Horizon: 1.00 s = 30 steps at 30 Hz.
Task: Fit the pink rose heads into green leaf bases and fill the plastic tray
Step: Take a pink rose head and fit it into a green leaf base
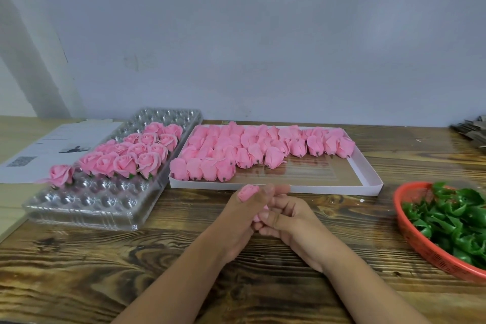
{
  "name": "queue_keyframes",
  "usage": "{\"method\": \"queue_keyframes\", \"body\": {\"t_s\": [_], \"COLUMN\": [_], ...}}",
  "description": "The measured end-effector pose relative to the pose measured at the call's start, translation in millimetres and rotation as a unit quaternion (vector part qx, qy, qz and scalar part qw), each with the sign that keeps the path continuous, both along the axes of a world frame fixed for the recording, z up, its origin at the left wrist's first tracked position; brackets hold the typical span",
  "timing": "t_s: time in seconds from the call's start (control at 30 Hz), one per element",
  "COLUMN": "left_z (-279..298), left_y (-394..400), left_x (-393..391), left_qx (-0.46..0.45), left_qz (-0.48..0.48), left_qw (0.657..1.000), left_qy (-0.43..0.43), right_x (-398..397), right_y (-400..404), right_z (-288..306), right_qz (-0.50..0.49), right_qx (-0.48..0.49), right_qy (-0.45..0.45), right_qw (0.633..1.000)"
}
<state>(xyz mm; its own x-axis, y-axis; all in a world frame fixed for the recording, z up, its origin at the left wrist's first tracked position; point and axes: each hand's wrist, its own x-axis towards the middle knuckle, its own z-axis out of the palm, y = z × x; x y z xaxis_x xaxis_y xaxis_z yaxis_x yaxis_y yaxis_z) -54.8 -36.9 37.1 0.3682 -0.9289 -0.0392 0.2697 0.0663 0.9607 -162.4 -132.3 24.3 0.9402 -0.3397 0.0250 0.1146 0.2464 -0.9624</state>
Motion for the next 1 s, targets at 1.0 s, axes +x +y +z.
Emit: {"method": "queue_keyframes", "body": {"t_s": [1.0], "left_z": [1.7], "left_y": [2.6], "left_x": [-0.3], "left_qx": [-0.046], "left_qz": [0.023], "left_qw": [0.997], "left_qy": [-0.051], "right_x": [-1.6], "right_y": [-0.3], "right_z": [3.6], "right_qz": [0.049], "right_qx": [0.065], "right_qy": [-0.022], "right_qw": [0.996]}}
